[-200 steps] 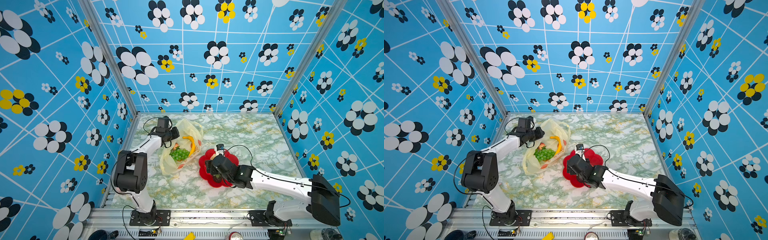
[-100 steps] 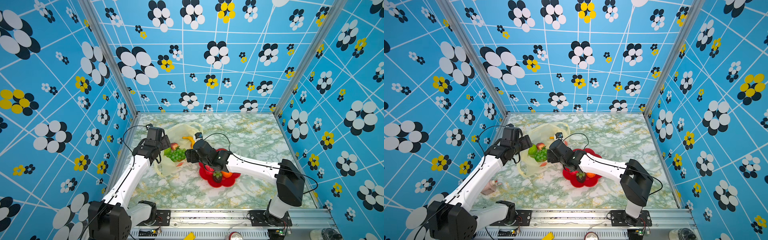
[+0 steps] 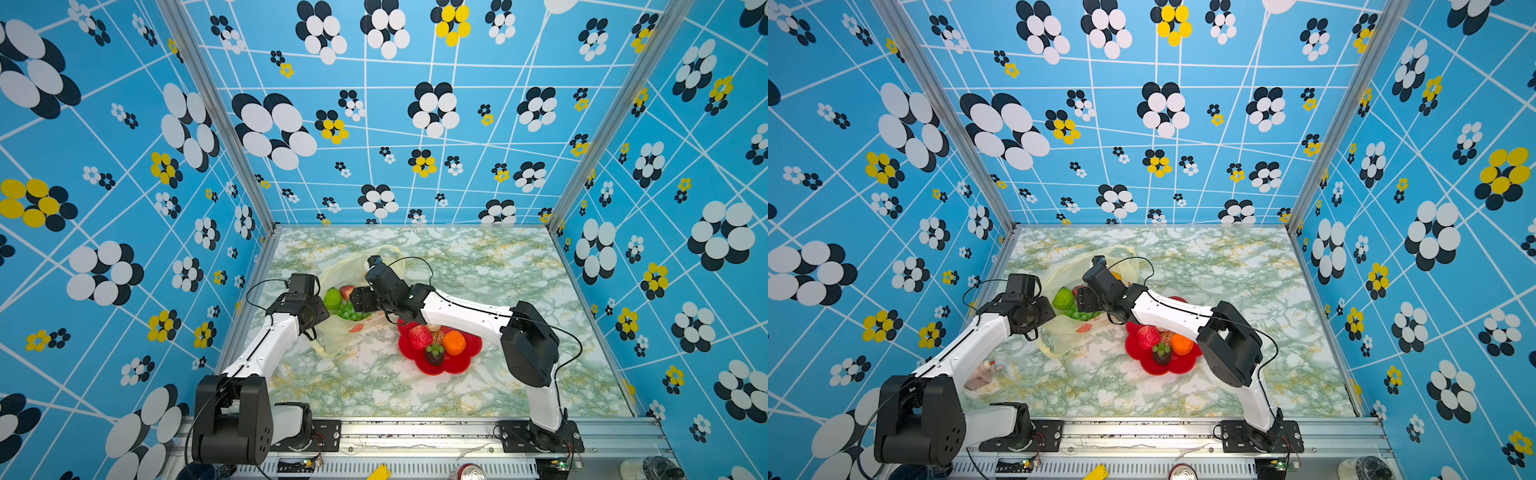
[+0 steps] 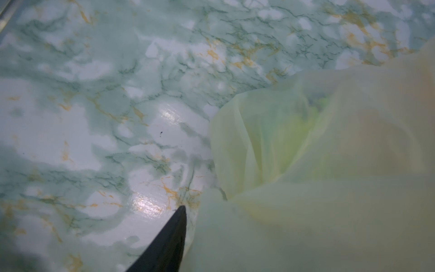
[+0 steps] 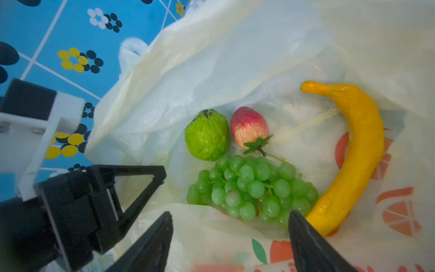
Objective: Take fruits out of the plastic bag
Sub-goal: Spread open the plastic bag at the middle-left of the table, then pick up the fruit from the plastic bag.
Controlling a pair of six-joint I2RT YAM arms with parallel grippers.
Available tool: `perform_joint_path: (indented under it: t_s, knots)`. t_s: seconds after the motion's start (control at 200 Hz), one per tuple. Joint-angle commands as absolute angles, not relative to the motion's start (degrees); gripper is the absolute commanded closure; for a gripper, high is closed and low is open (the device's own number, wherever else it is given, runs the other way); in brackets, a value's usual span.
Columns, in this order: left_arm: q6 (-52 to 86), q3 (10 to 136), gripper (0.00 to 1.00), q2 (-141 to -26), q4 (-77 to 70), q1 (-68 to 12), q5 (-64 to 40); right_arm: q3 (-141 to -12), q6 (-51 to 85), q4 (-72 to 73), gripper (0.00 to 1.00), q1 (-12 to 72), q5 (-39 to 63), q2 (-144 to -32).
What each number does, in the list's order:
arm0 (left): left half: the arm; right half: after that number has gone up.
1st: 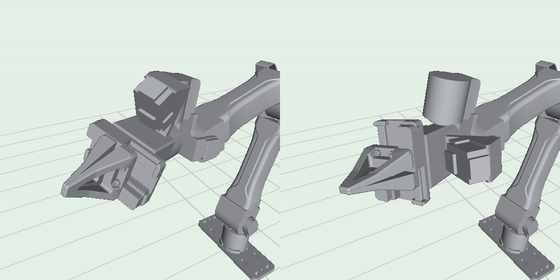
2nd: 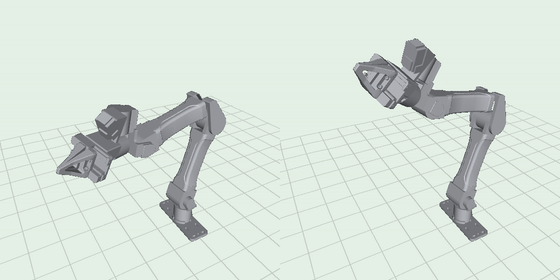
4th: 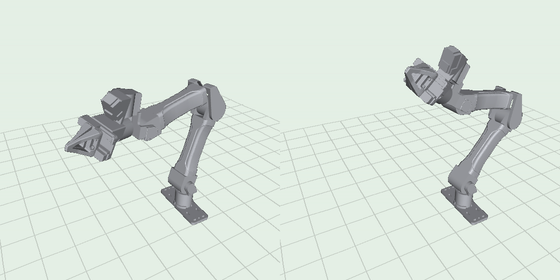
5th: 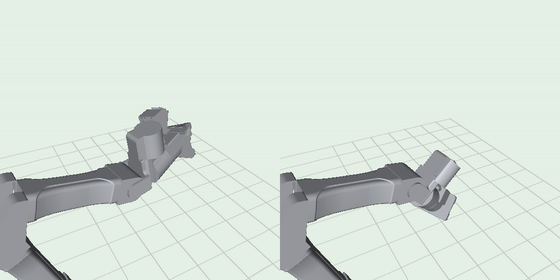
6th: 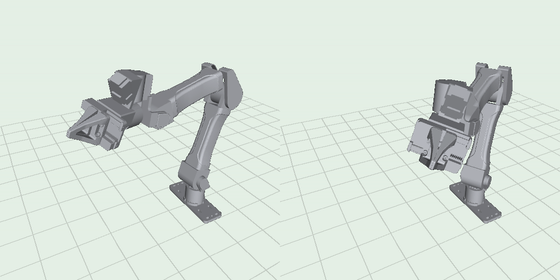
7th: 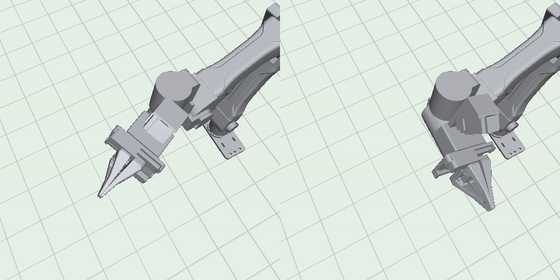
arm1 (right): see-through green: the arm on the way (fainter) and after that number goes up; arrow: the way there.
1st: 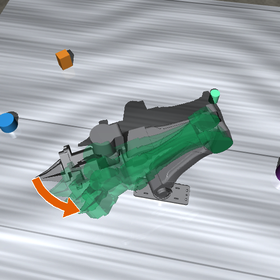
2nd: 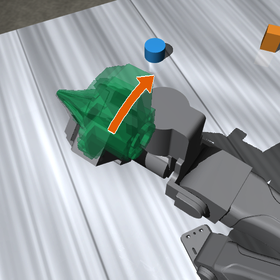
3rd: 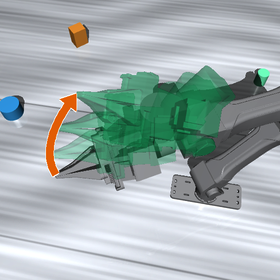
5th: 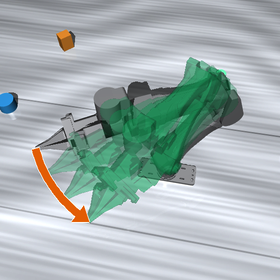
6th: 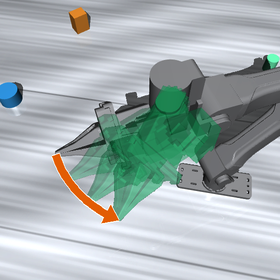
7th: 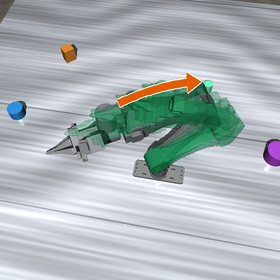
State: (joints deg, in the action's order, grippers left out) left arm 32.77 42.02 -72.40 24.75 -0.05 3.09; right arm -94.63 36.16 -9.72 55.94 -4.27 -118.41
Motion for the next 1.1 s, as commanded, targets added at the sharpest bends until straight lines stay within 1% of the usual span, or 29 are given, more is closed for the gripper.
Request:
perform_joint_path:
  t_s: [0.0,0.01,0.02,0.035,0.135,0.205,0.31,0.45,0.6,0.74,0.825,0.925,1.095]
  knots:
    - [34.44,37.83,0.55,-69.36,19.96,3.01,-2.25,-100.81,34.64,-10.63,0.21,55.88,0.94,-122.91]
    - [34.45,37.5,0.56,-69.17,19.49,3.19,-2.63,-101.36,34.63,-10.63,0.21,55.89,1.22,-123.36]
    - [34.61,37.15,0.6,-69.0,19.09,3.41,-2.99,-102.0,34.63,-10.68,0.21,55.9,1.49,-123.87]
    - [34.59,36.71,0.62,-68.79,18.51,3.59,-3.43,-102.81,34.56,-10.78,0.21,55.9,1.8,-124.23]
    - [34.25,36.25,0.68,-69.02,16.88,4.58,-6.32,-108.38,34.11,-11.58,0.21,55.85,3.77,-130.03]
    - [34.0,36.27,0.76,-69.1,16.71,4.76,-6.38,-112.61,33.87,-13.53,0.21,55.9,4.15,-133.41]
    - [34.58,35.69,0.83,-68.34,15.62,5.6,-5.82,-117.47,33.36,-15.39,0.24,55.92,5.01,-137.52]
    - [35.17,36.38,0.91,-68.14,13.95,6.57,-5.62,-120.31,32.63,-15.95,0.24,55.9,5.01,-140.45]
    - [36.15,36.68,0.94,-69.95,11.68,6.69,-6.39,-124.5,31.36,-17.53,0.25,55.99,5.89,-143.57]
    - [36.17,36.96,0.95,-72.04,10.94,6.68,-7.52,-129.46,30.27,-20.24,0.25,55.98,4.9,-146.69]
    - [36.24,36.52,0.95,-71.83,10.64,6.62,-7.53,-133.6,29.47,-22.69,0.25,55.98,3.95,-149.23]
    - [36.02,36.3,0.95,-71.38,10.76,6.6,-7.43,-137.67,28.08,-24.7,0.28,55.98,2.63,-151.81]
    - [35.64,34.99,0.95,-70.37,10.94,6.67,-7.4,-141.4,26.48,-25.19,0.27,56.03,2.36,-154.81]
